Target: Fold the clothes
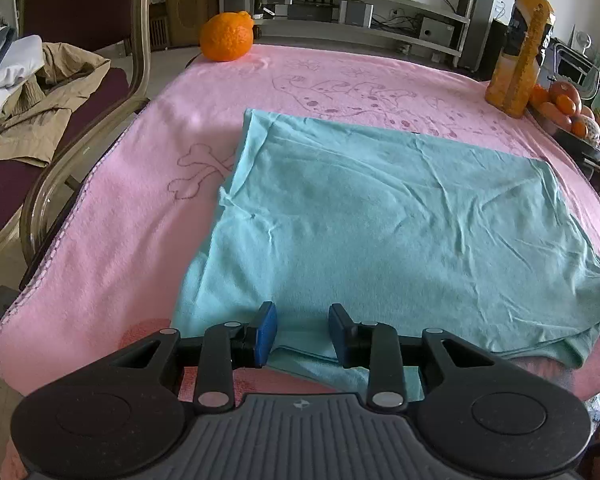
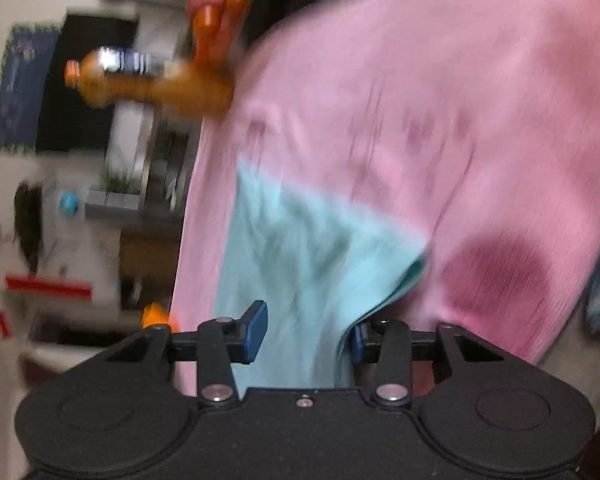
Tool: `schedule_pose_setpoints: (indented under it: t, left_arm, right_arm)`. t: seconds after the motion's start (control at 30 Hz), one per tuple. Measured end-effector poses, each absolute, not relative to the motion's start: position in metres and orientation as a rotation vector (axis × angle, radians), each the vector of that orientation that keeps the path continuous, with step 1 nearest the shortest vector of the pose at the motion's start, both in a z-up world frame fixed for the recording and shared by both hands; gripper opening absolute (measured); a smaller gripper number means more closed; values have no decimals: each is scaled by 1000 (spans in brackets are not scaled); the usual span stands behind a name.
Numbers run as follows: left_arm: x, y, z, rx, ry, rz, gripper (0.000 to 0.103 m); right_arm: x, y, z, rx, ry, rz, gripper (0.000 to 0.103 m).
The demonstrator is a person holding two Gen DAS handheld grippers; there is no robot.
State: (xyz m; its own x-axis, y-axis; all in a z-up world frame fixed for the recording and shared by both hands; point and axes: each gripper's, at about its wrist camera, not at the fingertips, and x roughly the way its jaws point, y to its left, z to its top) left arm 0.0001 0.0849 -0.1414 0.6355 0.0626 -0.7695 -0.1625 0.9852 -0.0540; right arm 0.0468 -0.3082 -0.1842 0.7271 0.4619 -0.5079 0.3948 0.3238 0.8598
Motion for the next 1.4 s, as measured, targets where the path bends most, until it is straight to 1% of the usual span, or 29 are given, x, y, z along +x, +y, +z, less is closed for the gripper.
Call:
schedule_pose_setpoints:
  t: [0.1, 0.13, 0.17, 0.2, 0.23, 0.27, 0.33, 0.37, 0.47, 0.57, 0.73, 0.83, 0.93, 1.07, 1.13, 1.2, 1.27, 1.3, 1.4]
  left_arm:
    - [0, 87, -139, -124, 881, 131, 29]
    - [-1, 90, -136, -136, 879, 138, 24]
    - [-4, 94, -131, -150, 868, 144, 24]
    - [-4, 97, -128, -136, 865, 160, 24]
    - [-5, 100, -125, -119, 863, 177, 23]
    - [-5, 104, -122, -103, 861, 194, 23]
    - [3, 109, -129, -55, 934, 203, 22]
    - [6, 109, -133, -23, 971, 187, 24]
    - [11, 105, -131, 63, 1001, 147, 24]
    - [11, 108, -124, 57, 1022, 123, 26]
    - [-21, 124, -94, -24, 937, 80, 29]
    - [-42, 145, -82, -77, 893, 102, 30]
    - [-64, 171, -77, -136, 866, 148, 30]
    - [-89, 204, -83, -216, 863, 233, 30]
    - [-95, 216, -91, -252, 878, 261, 30]
    - [-97, 219, -100, -269, 900, 275, 30]
    - [-97, 222, -106, -286, 913, 277, 30]
    - [-96, 222, -109, -293, 916, 276, 30]
    - [-91, 220, -113, -308, 920, 260, 30]
  right_arm:
    - [48, -319, -182, 1274, 744, -10, 40]
    - [49, -319, -181, 1259, 742, -9, 35]
    - [51, -319, -179, 1221, 750, -19, 20]
    - [53, -319, -179, 1185, 757, -29, 10]
    - [54, -318, -178, 1162, 769, -40, 9]
    - [54, -317, -178, 1140, 781, -52, 8]
    - [55, -315, -175, 1085, 802, -74, 7]
    - [56, -311, -170, 1038, 810, -88, 7]
    - [60, -297, -152, 880, 832, -132, 7]
    - [64, -275, -128, 702, 824, -145, 7]
    - [68, -217, -75, 438, 743, -75, 7]
    - [72, -163, -46, 304, 685, 12, 7]
    - [72, -94, -29, 152, 618, 140, 7]
    - [57, 5, -41, -74, 561, 376, 7]
    - [43, 45, -62, -224, 561, 479, 7]
    - [38, 71, -91, -323, 640, 543, 7]
    - [38, 79, -112, -348, 720, 564, 7]
    - [36, 80, -117, -357, 727, 565, 7]
    - [35, 70, -113, -307, 731, 560, 7]
